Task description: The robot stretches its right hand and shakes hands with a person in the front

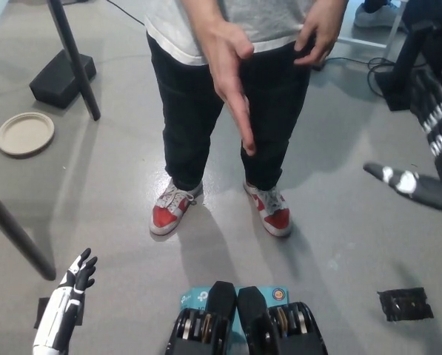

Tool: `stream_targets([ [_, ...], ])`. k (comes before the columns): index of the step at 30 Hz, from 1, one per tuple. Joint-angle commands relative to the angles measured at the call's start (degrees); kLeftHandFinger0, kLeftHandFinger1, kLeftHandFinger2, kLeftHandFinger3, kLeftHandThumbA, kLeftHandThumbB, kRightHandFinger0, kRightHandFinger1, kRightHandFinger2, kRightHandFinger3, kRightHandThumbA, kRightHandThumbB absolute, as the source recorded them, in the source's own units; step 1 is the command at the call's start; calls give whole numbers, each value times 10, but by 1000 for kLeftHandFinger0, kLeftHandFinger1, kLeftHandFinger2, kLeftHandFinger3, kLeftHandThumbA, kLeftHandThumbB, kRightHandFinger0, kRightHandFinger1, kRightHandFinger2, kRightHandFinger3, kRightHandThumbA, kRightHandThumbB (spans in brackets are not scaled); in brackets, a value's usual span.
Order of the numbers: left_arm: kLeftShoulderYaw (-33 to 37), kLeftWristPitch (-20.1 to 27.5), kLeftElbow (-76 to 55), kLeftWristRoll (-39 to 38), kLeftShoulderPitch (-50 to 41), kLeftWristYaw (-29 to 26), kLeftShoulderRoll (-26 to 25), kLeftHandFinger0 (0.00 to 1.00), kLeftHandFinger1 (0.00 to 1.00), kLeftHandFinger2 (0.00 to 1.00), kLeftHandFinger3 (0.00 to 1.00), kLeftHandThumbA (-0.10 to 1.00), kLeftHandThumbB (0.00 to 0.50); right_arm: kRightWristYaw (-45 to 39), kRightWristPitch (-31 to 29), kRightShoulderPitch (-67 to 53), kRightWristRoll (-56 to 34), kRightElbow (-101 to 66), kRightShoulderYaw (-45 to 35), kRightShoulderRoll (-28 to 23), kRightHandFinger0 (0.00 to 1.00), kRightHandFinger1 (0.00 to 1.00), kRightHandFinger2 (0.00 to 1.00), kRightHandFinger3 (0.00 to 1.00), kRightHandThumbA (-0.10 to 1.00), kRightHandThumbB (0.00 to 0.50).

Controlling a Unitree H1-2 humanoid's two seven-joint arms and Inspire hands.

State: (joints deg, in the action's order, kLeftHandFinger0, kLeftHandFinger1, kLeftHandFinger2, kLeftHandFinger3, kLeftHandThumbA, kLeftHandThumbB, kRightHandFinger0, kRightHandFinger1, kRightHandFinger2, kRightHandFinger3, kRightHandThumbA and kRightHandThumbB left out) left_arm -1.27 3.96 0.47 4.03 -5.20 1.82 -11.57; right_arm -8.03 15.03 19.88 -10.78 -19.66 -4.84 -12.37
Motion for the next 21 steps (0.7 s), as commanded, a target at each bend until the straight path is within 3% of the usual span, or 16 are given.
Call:
stream_targets([
  [1,-5,14,-19,3,7,3,-11,1000,1000,1000,1000,1000,122,11,119,100,9,5,39,-12,1000,1000,1000,1000,1000,339],
  [6,-4,12,-20,6,6,2,-11,1000,1000,1000,1000,1000,105,9,119,147,-2,60,66,-4,1000,1000,1000,1000,1000,280],
  [11,-3,9,-26,9,9,4,-13,1000,1000,1000,1000,1000,108,16,119,194,15,131,106,9,1000,1000,1000,1000,1000,343],
  [14,-1,8,-25,13,11,5,-16,1000,1000,1000,1000,1000,106,15,119,216,-4,171,118,21,1000,1000,1000,1000,1000,353],
  [16,0,3,-29,14,12,6,-17,1000,1000,1000,1000,1000,103,14,119,225,4,189,127,24,1000,1000,1000,1000,1000,393],
  [21,1,5,-31,14,14,7,-16,1000,1000,1000,1000,1000,99,11,119,258,52,258,157,31,1000,1000,1000,1000,1000,401],
])
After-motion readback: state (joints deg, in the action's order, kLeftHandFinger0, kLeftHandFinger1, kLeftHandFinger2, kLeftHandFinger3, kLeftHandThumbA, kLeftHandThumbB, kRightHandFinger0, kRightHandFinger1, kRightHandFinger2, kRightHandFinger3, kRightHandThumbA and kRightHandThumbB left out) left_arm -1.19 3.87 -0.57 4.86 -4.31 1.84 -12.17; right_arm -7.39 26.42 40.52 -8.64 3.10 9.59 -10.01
